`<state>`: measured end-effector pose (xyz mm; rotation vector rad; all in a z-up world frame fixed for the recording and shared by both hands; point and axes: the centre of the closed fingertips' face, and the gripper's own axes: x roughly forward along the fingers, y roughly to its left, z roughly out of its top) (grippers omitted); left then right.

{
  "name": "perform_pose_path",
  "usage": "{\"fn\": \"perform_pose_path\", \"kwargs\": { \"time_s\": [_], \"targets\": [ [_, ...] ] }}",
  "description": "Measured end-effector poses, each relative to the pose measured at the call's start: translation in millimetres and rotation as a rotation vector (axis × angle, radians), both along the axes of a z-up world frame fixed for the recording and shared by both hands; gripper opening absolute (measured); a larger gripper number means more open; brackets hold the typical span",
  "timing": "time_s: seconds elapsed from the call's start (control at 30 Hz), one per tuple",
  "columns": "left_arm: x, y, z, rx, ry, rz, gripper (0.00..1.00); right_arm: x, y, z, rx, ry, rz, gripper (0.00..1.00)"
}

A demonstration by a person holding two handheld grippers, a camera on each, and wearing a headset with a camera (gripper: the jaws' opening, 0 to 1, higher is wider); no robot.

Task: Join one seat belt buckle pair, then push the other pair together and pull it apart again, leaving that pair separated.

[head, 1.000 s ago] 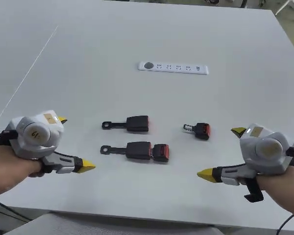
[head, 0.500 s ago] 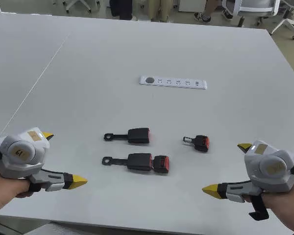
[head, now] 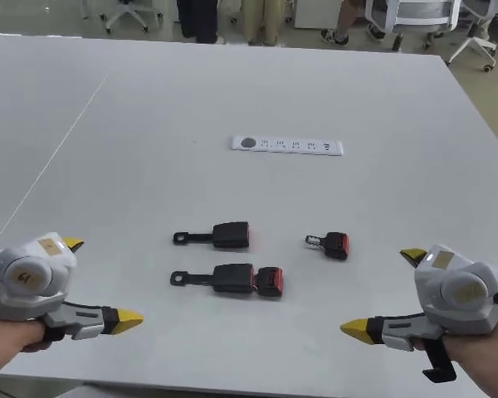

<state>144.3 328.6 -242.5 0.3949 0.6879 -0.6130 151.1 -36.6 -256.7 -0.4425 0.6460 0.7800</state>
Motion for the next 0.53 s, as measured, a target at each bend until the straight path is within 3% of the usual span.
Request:
{"fn": "perform_pose_path", "kwargs": {
  "time_s": [0.53],
  "targets": [
    [2.9, -4.2, 2.2, 0.019, -0.019, -0.001, 1.00, 5.6, -3.6, 2.5, 0.026, 0.005, -0.035, 1.00]
  ]
}}
